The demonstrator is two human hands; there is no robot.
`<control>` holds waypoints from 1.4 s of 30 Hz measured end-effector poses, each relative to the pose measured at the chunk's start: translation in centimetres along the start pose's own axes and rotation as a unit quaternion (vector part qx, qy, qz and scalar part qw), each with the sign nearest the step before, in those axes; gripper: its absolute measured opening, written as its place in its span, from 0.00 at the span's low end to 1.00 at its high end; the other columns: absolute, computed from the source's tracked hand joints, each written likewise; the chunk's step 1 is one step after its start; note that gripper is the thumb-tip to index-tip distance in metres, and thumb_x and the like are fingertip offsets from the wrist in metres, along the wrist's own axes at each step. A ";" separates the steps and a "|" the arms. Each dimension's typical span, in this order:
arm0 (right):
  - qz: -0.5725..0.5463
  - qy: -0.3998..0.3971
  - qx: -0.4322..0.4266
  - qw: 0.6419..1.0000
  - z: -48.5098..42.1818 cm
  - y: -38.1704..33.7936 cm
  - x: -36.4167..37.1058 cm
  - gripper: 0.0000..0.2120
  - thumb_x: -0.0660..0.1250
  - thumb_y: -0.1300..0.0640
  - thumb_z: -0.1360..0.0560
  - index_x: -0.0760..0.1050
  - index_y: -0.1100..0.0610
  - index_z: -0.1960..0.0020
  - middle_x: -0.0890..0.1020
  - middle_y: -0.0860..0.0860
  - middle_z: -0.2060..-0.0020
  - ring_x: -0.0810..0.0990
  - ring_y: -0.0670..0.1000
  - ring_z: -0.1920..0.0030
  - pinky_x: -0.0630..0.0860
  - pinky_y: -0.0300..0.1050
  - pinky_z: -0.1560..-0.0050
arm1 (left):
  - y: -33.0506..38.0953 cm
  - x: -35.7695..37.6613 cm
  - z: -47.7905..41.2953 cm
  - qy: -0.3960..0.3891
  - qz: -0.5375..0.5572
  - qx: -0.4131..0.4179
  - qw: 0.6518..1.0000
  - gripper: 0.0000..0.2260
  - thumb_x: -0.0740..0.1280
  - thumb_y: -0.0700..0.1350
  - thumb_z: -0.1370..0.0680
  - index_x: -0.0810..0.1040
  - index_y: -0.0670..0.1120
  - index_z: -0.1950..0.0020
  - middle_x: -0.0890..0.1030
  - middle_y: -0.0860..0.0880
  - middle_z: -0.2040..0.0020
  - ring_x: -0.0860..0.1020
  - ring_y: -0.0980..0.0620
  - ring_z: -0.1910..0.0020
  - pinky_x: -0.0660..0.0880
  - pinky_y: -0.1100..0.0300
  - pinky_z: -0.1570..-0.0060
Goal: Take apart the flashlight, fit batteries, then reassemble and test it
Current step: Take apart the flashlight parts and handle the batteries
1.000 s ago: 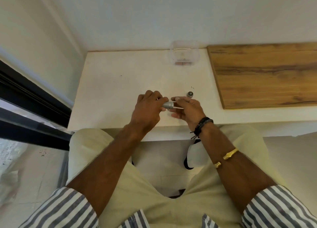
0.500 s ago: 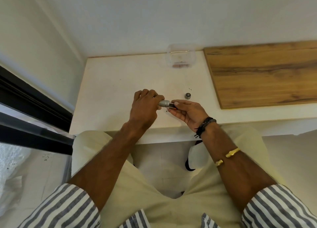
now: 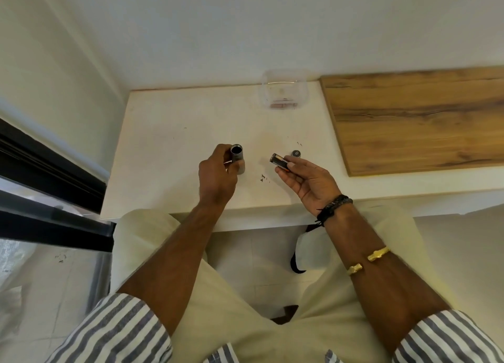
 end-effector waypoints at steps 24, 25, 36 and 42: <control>0.009 -0.043 -0.017 0.999 1.0 0.2 1.1 0.11 0.67 0.73 0.23 0.79 0.68 0.41 0.84 0.65 0.43 0.85 0.62 0.44 0.84 0.47 0.48 | 2.6 -1.6 1.2 0.107 0.011 0.048 0.993 0.25 0.75 0.52 0.27 0.73 0.51 0.33 0.77 0.51 0.40 0.77 0.57 0.47 0.76 0.68 0.53; 0.011 -0.047 -0.017 0.999 1.2 0.2 1.2 0.11 0.67 0.72 0.23 0.79 0.68 0.41 0.84 0.65 0.43 0.85 0.62 0.44 0.84 0.47 0.48 | 3.1 -1.8 1.6 0.114 0.025 0.073 0.990 0.21 0.74 0.52 0.26 0.75 0.51 0.35 0.79 0.53 0.45 0.78 0.58 0.51 0.77 0.69 0.57; 0.094 -0.049 -0.010 0.994 3.1 1.1 1.8 0.12 0.68 0.70 0.23 0.81 0.64 0.41 0.86 0.62 0.46 0.87 0.57 0.50 0.85 0.48 0.50 | 3.2 -0.1 4.3 -0.053 0.082 0.092 0.991 0.11 0.72 0.42 0.23 0.82 0.45 0.41 0.83 0.56 0.53 0.81 0.65 0.54 0.76 0.73 0.53; 0.263 0.016 -0.042 0.964 3.2 2.0 1.6 0.07 0.73 0.62 0.24 0.85 0.57 0.47 0.88 0.58 0.53 0.87 0.56 0.55 0.85 0.45 0.59 | 2.6 0.5 4.9 -0.092 0.087 0.097 0.987 0.11 0.72 0.40 0.23 0.82 0.43 0.41 0.84 0.54 0.53 0.82 0.65 0.54 0.76 0.73 0.52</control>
Point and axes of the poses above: each hand's wrist, its own z-axis away from the middle knuckle, its own x-axis out of the palm, y = z × x, the point moved 1 cm from there along -z, towards the middle knuckle
